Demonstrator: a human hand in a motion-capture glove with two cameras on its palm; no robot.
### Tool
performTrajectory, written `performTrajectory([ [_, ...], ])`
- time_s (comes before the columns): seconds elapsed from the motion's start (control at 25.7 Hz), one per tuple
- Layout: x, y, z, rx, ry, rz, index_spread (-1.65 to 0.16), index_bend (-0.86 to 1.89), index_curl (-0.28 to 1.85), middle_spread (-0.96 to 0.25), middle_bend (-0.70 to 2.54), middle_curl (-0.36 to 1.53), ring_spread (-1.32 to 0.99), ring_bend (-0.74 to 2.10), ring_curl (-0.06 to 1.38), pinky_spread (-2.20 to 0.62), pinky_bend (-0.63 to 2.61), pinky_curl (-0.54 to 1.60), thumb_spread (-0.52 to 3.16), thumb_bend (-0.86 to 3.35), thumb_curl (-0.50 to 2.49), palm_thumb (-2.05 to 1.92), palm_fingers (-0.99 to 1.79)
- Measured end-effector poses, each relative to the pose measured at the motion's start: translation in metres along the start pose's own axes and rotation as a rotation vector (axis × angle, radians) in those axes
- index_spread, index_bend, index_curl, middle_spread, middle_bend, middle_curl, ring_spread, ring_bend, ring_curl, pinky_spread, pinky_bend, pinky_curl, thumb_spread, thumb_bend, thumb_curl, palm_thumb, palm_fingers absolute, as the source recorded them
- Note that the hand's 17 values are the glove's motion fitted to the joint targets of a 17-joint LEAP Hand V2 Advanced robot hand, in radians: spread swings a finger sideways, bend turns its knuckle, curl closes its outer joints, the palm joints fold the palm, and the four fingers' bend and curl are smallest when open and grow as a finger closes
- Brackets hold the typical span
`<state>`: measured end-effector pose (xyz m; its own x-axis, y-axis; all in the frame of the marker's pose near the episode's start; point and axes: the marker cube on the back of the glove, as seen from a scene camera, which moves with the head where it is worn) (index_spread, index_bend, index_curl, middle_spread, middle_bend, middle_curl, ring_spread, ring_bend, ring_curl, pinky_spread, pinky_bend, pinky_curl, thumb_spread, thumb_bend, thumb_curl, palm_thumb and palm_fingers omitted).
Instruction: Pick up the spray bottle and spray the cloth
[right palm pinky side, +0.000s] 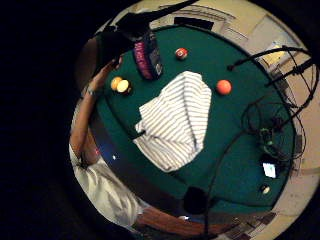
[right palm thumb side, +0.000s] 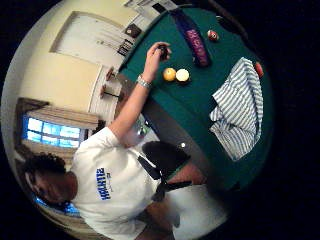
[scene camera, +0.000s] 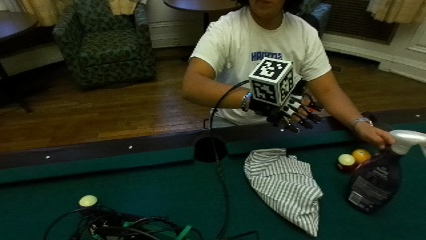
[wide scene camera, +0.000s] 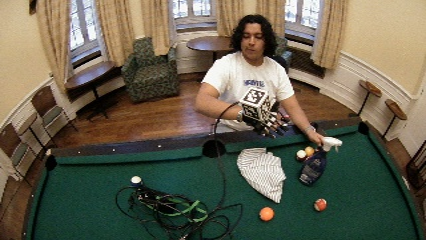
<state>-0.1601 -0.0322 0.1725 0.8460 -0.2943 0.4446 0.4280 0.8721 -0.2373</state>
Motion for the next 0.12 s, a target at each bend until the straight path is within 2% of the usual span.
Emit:
performTrajectory([
  [0.12, 0.0028, 0.0016, -0.0012, -0.016, 0.035, -0.01, -0.4, 0.11, 0.17, -0.11, 0.27, 0.37, -0.09, 0.47, 0.33, 0.23, 0.39, 0.36, 0.86, -0.04, 0.34, 0.36, 0.41],
])
